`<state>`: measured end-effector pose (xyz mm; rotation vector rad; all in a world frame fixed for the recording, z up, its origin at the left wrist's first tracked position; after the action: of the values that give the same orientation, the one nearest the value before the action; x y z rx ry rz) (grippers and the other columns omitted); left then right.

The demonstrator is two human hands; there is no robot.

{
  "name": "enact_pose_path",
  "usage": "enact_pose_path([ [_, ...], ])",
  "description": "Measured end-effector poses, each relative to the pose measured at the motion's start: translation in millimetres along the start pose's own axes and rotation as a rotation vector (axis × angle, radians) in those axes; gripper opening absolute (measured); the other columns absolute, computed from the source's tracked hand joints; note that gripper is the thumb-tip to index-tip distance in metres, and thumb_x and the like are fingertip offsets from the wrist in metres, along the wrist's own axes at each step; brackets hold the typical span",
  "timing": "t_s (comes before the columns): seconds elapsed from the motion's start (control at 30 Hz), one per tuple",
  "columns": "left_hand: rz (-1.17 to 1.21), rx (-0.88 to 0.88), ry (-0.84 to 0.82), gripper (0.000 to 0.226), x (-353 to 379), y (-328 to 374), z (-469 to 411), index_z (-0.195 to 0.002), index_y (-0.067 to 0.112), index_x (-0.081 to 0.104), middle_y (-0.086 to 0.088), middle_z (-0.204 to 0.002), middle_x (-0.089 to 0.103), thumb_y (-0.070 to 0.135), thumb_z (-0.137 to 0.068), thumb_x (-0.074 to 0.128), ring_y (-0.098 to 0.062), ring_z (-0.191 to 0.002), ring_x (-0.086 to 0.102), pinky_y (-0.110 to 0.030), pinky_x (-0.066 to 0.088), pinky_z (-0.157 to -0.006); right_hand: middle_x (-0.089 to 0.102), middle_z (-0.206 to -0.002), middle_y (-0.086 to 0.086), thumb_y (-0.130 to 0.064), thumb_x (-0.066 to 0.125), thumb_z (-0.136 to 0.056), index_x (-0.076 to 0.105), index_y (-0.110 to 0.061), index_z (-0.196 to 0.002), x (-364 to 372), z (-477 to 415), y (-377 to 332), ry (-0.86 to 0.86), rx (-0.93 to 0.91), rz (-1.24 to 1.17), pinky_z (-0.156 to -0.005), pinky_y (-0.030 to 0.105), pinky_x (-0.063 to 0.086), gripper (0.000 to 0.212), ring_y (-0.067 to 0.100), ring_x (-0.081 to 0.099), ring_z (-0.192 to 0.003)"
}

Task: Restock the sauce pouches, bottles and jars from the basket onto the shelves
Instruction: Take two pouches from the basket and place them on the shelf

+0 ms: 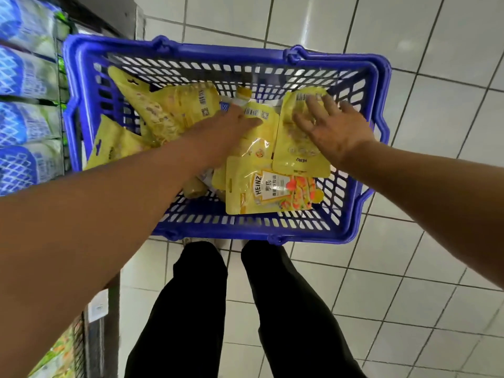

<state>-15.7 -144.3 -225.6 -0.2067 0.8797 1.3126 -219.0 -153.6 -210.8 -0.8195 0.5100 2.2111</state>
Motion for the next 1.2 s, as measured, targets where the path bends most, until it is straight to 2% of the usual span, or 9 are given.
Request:
enact_pose_path([
  [0.27, -0.094, 0.142, -0.093, 0.088, 15.7, -7.2, -29.8, -0.153, 0.049, 0.007, -0.01, -0.165, 0.001, 0.028, -0.092, 0.066, -0.04, -0.141, 0.033, -0.047, 0.041, -0.106, -0.015, -0.165, 0.017, -0.017, 0.085, -0.07, -0.014, -0.033, -0.154, 14.1, -33.2, -0.7, -0.046, -0.022, 0.033, -0.117, 0.059, 0.028, 0.131, 0.046, 0.01, -0.15],
  [0.4, -0.328, 0.353, -0.021, 0.071, 22.6, -10.3, -40.8, -0.145, 0.06, 0.002, 0.003, -0.166, 0.014, 0.078, -0.087, 0.04, -0.031, -0.142, 0.036, -0.045, 0.039, -0.101, -0.02, -0.164, 0.017, -0.013, 0.083, -0.072, -0.014, -0.033, -0.155, 25.0, -37.9, -8.5, -0.052, -0.021, 0.035, -0.114, 0.057, 0.031, 0.13, 0.048, 0.007, -0.15],
  [0.53, -0.409, 0.474, 0.118, 0.083, 21.7, -5.3, -41.5, -0.149, 0.051, 0.011, -0.003, -0.166, -0.004, 0.035, -0.087, 0.063, -0.046, -0.133, 0.043, -0.06, 0.048, -0.095, -0.019, -0.164, 0.015, -0.017, 0.082, -0.075, -0.011, -0.032, -0.156, 27.4, -39.7, -9.7, -0.038, -0.005, 0.014, -0.114, 0.056, 0.032, 0.125, 0.048, 0.005, -0.15],
  [0.7, -0.4, 0.441, 0.182, 0.086, 4.1, -3.0, -38.5, -0.144, 0.031, 0.041, -0.01, -0.159, 0.027, 0.016, -0.071, 0.083, -0.043, -0.13, 0.041, -0.059, 0.043, -0.098, 0.019, -0.16, 0.013, -0.022, 0.078, -0.082, 0.027, -0.03, -0.153, 12.0, -39.8, -9.6, -0.006, -0.029, -0.16, -0.108, 0.057, 0.038, 0.088, 0.047, 0.024, -0.142],
  [0.87, -0.089, 0.277, 0.116, 0.074, 7.6, -20.8, -13.2, -0.142, 0.015, 0.051, -0.009, -0.153, 0.043, 0.018, -0.075, 0.083, -0.039, -0.138, 0.032, -0.053, 0.026, -0.11, 0.055, -0.14, 0.007, -0.049, 0.068, -0.086, 0.041, -0.029, -0.149, -7.6, -37.5, 5.8, -0.045, -0.017, -0.567, -0.112, 0.049, 0.033, 0.072, 0.035, 0.044, -0.129],
  [0.97, 0.318, 0.151, 0.117, 0.058, 7.6, -36.9, 13.5, -0.137, 0.021, 0.055, -0.005, -0.138, 0.057, 0.026, -0.083, 0.077, -0.032, -0.129, 0.046, -0.046, 0.037, -0.104, 0.068, -0.117, -0.001, -0.046, 0.061, -0.089, 0.057, -0.036, -0.124, -17.4, -23.1, 11.1, -0.096, 0.081, -1.152, -0.104, 0.046, 0.046, 0.037, 0.023, 0.062, -0.111],
  [1.03, 0.699, -0.033, 0.151, 0.041, 4.3, -47.9, 36.1, -0.128, 0.036, 0.055, 0.016, -0.115, 0.064, 0.042, -0.089, 0.068, -0.008, -0.111, 0.06, -0.035, 0.048, -0.085, 0.072, -0.108, -0.001, -0.037, 0.061, -0.091, 0.062, -0.03, -0.112, -16.0, -10.9, 3.5, -0.143, 0.109, -1.505, -0.1, 0.044, 0.051, 0.023, 0.018, 0.068, -0.101],
  [1.1, 0.882, -0.176, 0.136, 0.044, 3.1, -50.0, 56.5, -0.124, 0.047, 0.052, 0.031, -0.104, 0.064, 0.066, -0.085, 0.057, 0.013, -0.095, 0.06, -0.024, 0.047, -0.075, 0.073, -0.112, 0.006, -0.034, 0.059, -0.089, 0.063, -0.017, -0.117, -9.5, 2.1, -4.7, -0.209, 0.151, -1.828, -0.105, 0.049, 0.048, 0.033, 0.024, 0.069, -0.104],
  [1.2, 1.068, -0.219, 0.11, 0.034, 1.3, -45.1, 76.2, -0.114, 0.056, 0.056, 0.038, -0.104, 0.065, 0.068, -0.082, 0.055, 0.02, -0.095, 0.058, -0.015, 0.043, -0.077, 0.065, -0.13, 0.016, -0.034, 0.054, -0.086, 0.055, -0.012, -0.136, -6.6, 25.2, -24.6, -0.353, 0.115, -2.338, -0.104, 0.053, 0.047, 0.054, 0.034, 0.063, -0.118],
])
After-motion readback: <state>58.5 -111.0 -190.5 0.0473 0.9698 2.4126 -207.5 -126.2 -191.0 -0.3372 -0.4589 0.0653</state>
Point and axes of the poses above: each hand's wrist, its own z-axis away from the middle knuckle, its own x-axis out of the palm, y = z × x, the point moved 6 cm from there along -z, towards the middle knuckle
